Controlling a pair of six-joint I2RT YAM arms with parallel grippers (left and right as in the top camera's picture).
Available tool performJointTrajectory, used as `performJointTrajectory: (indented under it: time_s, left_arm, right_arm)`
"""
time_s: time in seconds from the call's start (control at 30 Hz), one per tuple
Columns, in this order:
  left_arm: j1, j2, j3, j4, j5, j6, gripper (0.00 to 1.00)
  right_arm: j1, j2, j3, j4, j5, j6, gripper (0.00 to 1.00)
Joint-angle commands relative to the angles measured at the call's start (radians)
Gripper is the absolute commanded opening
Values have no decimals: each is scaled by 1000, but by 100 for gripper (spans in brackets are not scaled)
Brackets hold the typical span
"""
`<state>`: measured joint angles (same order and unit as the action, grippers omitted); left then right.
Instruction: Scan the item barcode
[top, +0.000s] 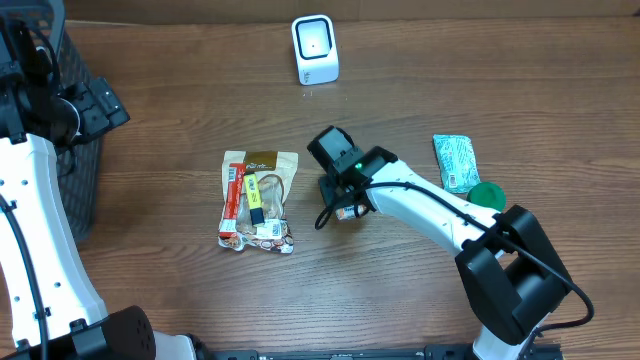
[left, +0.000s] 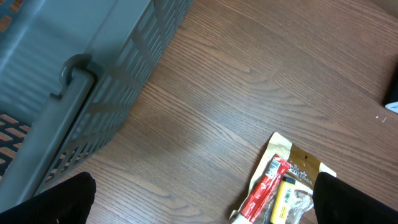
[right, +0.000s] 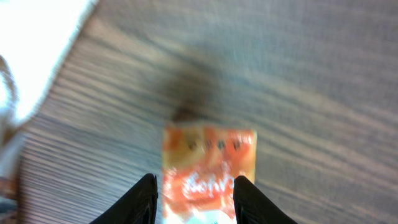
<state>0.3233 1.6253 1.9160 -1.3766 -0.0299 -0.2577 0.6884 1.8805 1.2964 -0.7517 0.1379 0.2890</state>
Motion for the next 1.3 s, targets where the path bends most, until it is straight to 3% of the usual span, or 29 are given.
performJointTrajectory:
  time_s: [0.0,0.27,0.47,0.73,1.27]
  left_arm:
    - [2,-4,17,0,4,8,99]
    - [2,-4,17,0,4,8,100]
    - [2,-4,17,0,4,8,100]
    - [2,-4,17,0,4,8,100]
    - [2,-4,17,0,4,8,100]
  right_arm:
    - [-2,-22,34,-6,3,-9,41]
    - [-71,-22,34,-89,-13,-10,40]
    - [-160,-21,33,-121,-229,-111,38]
    - [-225,-21,24,-125,-381,-142,34]
    - [-226,-21,-118,3,-395,-140,33]
